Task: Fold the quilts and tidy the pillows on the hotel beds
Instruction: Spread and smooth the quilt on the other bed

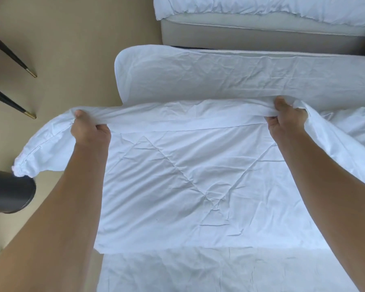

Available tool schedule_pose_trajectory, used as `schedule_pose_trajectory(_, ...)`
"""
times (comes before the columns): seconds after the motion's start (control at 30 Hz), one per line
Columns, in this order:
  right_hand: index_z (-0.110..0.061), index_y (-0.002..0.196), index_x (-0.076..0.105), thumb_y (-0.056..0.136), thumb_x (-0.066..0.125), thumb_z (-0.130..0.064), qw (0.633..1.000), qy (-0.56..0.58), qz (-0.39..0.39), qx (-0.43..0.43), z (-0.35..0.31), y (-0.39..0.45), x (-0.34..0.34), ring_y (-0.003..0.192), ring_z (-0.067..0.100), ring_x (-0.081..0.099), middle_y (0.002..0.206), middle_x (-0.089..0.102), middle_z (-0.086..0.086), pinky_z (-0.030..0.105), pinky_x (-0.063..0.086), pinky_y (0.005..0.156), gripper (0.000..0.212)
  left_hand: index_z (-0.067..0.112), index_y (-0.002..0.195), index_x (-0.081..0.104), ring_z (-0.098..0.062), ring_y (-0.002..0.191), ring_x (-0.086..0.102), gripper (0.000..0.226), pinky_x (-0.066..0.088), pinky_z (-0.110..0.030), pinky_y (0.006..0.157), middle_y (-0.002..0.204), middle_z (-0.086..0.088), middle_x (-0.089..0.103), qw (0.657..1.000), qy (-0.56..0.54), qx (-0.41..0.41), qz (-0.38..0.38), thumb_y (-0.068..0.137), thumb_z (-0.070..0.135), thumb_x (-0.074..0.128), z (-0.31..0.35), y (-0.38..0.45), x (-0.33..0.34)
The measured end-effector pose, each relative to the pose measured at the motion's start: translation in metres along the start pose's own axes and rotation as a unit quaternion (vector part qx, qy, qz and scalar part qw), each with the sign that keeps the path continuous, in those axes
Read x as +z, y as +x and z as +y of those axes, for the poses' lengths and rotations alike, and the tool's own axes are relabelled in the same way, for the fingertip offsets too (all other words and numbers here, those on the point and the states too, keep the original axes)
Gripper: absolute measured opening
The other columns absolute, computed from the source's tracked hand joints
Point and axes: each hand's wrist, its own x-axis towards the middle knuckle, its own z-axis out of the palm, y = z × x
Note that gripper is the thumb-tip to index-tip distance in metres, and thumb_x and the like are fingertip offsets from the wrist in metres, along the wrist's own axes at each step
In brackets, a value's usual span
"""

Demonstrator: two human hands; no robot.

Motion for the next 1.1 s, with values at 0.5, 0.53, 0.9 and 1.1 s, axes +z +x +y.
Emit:
schedule_pose_trajectory(0.5, -0.021, 0.157, 0.026, 0.101, 0.032, -0.059, 0.601, -0.749, -0.102, -0.261, 0.215, 0.120, -0.028, 0.148, 0.046, 0.021, 0.159, 0.022, 0.033, 0.054, 0.012, 0.120, 0.068, 0.024, 0.161, 0.010, -0.023, 0.156, -0.002, 0.077, 0.003, -0.044, 0.126, 0.170, -0.011, -0.003, 0.626, 0.722, 0.260, -0.142, 0.100, 0.064, 0.033, -0.182, 0.133, -0.016)
schedule_pose_trajectory(0.53, -0.021, 0.157, 0.026, 0.101, 0.027, -0.059, 0.573, -0.756, -0.085, -0.304, 0.223, 0.120, -0.026, 0.147, 0.047, 0.021, 0.157, 0.023, 0.035, 0.055, 0.011, 0.120, 0.068, 0.025, 0.162, 0.004, -0.025, 0.156, -0.006, 0.080, 0.000, -0.045, 0.125, 0.169, -0.011, -0.008, 0.582, 0.744, 0.301, -0.129, 0.099, 0.066, 0.031, -0.189, 0.137, -0.018)
schedule_pose_trajectory(0.9, -0.022, 0.156, 0.024, 0.101, 0.023, -0.058, 0.524, -0.792, -0.084, -0.302, 0.229, 0.133, -0.023, 0.142, 0.043, 0.026, 0.152, 0.031, 0.029, 0.054, 0.013, 0.121, 0.066, 0.024, 0.162, -0.001, -0.027, 0.156, -0.009, 0.083, 0.000, -0.047, 0.126, 0.170, -0.005, -0.010, 0.478, 0.793, 0.358, -0.118, 0.097, 0.071, 0.017, -0.198, 0.150, -0.025)
schedule_pose_trajectory(1.1, -0.020, 0.163, 0.010, 0.103, 0.021, -0.057, 0.549, -0.781, -0.165, -0.247, 0.212, 0.099, -0.046, 0.156, 0.034, 0.004, 0.168, 0.007, 0.023, 0.051, 0.005, 0.125, 0.071, 0.028, 0.162, 0.002, -0.027, 0.157, -0.002, 0.075, 0.003, -0.048, 0.126, 0.171, -0.004, -0.003, 0.433, 0.808, 0.354, -0.184, 0.099, 0.065, 0.018, -0.191, 0.104, -0.071)
